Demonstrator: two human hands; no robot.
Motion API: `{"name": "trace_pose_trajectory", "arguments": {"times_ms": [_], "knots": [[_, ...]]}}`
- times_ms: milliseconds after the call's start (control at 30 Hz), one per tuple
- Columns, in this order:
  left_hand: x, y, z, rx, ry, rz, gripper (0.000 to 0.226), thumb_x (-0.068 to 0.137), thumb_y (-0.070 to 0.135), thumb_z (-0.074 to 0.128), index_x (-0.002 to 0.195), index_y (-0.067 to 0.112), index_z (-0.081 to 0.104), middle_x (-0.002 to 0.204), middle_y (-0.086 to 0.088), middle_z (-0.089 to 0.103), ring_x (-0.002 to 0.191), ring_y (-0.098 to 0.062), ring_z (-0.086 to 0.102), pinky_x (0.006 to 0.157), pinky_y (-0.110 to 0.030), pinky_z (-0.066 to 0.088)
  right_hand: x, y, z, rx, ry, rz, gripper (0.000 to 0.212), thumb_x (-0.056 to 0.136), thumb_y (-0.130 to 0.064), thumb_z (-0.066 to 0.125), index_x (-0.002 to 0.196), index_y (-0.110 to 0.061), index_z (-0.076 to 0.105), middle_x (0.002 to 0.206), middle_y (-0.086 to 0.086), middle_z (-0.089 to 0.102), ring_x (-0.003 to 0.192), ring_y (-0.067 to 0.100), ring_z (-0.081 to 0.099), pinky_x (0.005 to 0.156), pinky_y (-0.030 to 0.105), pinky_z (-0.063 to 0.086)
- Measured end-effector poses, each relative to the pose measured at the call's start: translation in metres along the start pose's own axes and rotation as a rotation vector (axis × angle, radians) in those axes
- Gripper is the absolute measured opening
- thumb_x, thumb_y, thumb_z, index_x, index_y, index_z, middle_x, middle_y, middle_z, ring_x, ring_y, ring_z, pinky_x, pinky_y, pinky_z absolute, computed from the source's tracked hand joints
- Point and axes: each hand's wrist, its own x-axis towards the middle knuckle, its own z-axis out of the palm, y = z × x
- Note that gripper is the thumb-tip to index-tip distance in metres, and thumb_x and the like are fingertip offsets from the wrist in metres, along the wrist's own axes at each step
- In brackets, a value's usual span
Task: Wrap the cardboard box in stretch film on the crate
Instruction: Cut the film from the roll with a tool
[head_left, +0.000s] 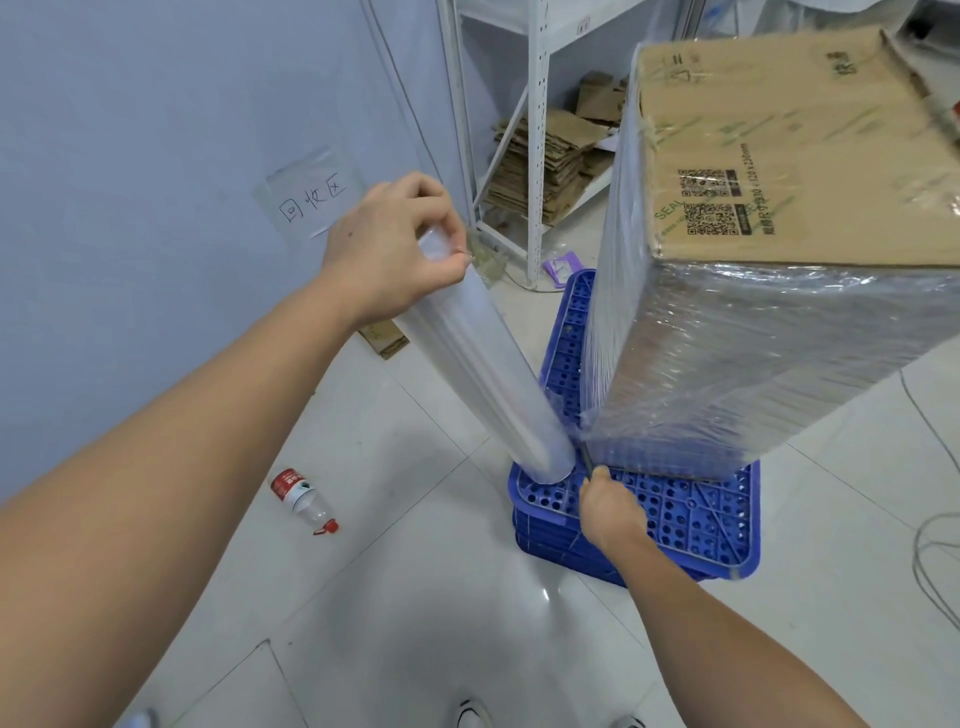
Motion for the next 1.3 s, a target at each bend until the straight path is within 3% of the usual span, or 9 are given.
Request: {"name": "trace_pose_trajectory", "arguments": {"times_ms": [133,300,500,833,1100,1300], "knots": [[-0.002,-0.005,0.000,0.003,0.013,-0.010,0.009,0.083,0.041,0.075,0.084,0.035,0.068,0.115,0.016,0.058,0.107,-0.013,0.053,0.081,-0.037,0.040,0.009,-0.006,-0.007,-0.004,0.012,-0.007,0.021,0.104,-0.023,0.035,0.117,-0.007,0.041,0.105,0.012,0.063,0.089,0.028,0.062,0.063,0.036,0.042],[-0.004,-0.008,0.000,-0.022,0.010,0.014,0.010,0.082,0.043,0.074,0.080,0.040,0.065,0.113,0.019,0.057,0.105,-0.012,0.052,0.083,-0.038,0.042,-0.012,0.020,0.022,-0.049,0.013,0.031,0.022,0.106,-0.029,0.029,0.114,-0.012,0.039,0.080,0.001,0.052,0.070,0.022,0.052,0.060,0.036,0.042],[0.001,-0.008,0.002,-0.017,0.011,0.032,0.010,0.082,0.042,0.075,0.081,0.038,0.066,0.114,0.018,0.058,0.106,-0.012,0.052,0.080,-0.037,0.040,0.013,-0.004,0.004,0.029,0.096,-0.023,0.023,0.106,-0.027,0.031,0.112,-0.008,0.041,0.098,0.011,0.065,0.084,0.028,0.063,0.060,0.035,0.041],[-0.005,-0.032,-0.001,-0.048,0.037,0.008,0.018,0.075,0.052,0.067,0.082,0.036,0.066,0.115,0.018,0.058,0.107,-0.012,0.052,0.082,-0.036,0.041,-0.002,0.029,0.046,-0.022,-0.028,0.124,0.019,0.105,-0.029,0.031,0.114,-0.014,0.038,0.097,0.007,0.066,0.086,0.027,0.065,0.068,0.038,0.051],[-0.009,-0.043,-0.004,-0.064,0.041,-0.008,0.016,0.076,0.052,0.066,0.080,0.037,0.065,0.115,0.019,0.058,0.109,-0.012,0.053,0.085,-0.040,0.046,0.005,0.006,0.039,-0.017,0.021,0.102,0.023,0.105,-0.033,0.028,0.111,-0.013,0.038,0.096,0.008,0.065,0.078,0.025,0.059,0.061,0.035,0.041],[-0.014,-0.057,-0.007,-0.102,0.049,-0.040,0.014,0.074,0.051,0.067,0.079,0.038,0.066,0.114,0.018,0.058,0.104,-0.013,0.056,0.083,-0.040,0.046,-0.011,0.010,0.046,-0.032,0.102,0.098,0.026,0.105,-0.037,0.028,0.107,-0.014,0.039,0.076,0.002,0.055,0.066,0.024,0.053,0.057,0.035,0.042]]}}
